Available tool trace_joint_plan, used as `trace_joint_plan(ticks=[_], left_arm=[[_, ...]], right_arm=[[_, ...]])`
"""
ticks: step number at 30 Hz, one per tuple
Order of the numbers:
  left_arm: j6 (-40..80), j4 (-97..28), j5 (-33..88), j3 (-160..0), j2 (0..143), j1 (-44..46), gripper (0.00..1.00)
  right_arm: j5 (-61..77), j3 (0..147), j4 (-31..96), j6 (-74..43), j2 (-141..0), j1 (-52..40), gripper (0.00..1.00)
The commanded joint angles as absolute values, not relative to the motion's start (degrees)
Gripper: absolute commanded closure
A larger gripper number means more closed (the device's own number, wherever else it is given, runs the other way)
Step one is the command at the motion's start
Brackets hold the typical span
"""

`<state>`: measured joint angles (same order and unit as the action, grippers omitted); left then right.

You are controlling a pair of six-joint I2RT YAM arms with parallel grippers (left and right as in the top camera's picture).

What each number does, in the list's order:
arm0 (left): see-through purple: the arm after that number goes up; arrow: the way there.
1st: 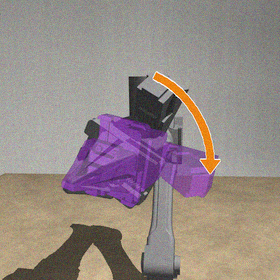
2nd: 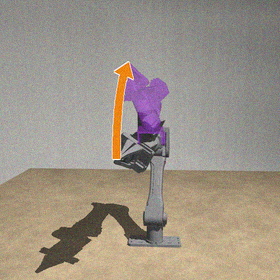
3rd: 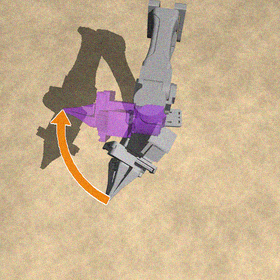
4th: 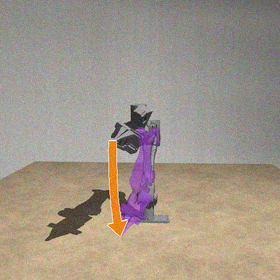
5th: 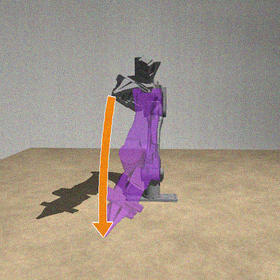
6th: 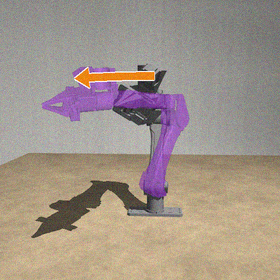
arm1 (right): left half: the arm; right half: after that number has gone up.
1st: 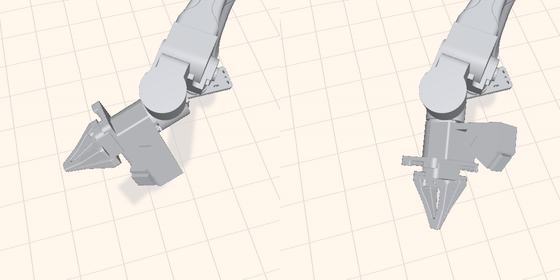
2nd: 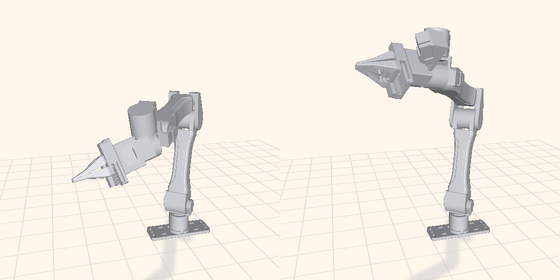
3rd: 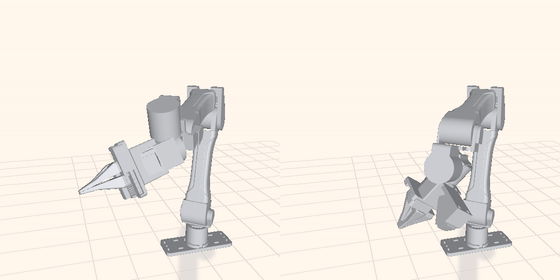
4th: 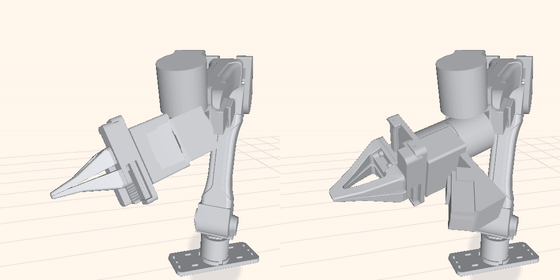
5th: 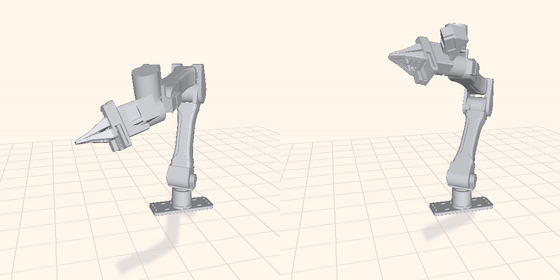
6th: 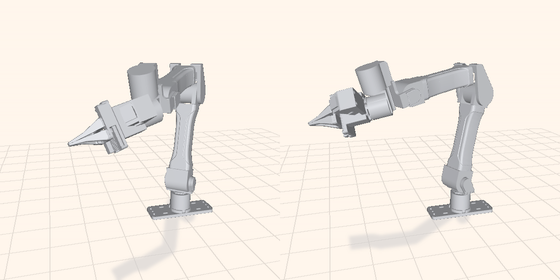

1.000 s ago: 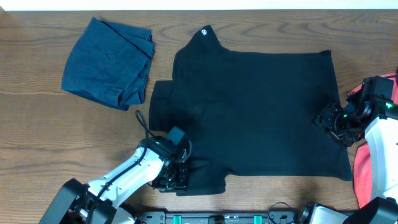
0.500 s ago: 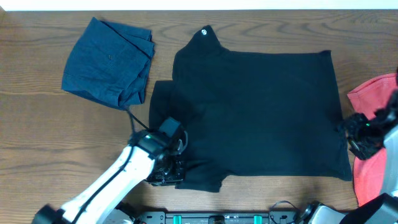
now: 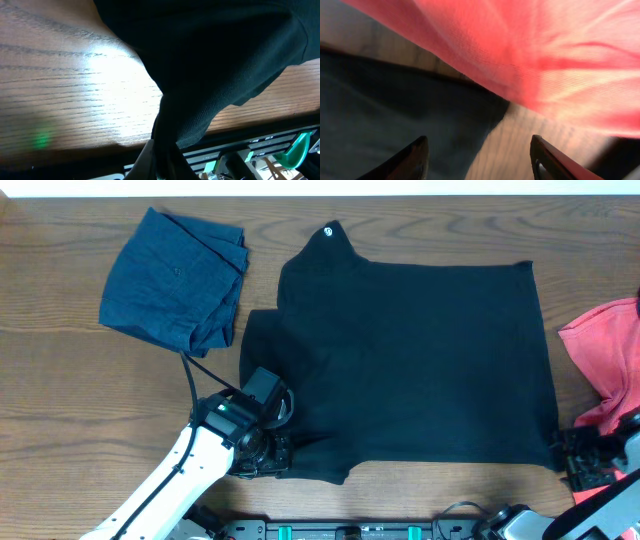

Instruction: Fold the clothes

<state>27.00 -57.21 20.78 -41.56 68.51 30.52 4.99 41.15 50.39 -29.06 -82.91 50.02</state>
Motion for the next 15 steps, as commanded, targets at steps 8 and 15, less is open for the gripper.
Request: trace_joint_plan(ticks=[8,15], left_arm=[[26.9,-57.6,18.7,-42.4,68.1,30.2,0.94],[26.9,-57.7,18.8,-42.4,68.1,30.2,0.94]], right_arm=[[6.3,33.8,39.5,-29.8,-83.0,50.6,0.41],[6.5,33.9,40.0,-29.8,-82.8,50.6,0.85]])
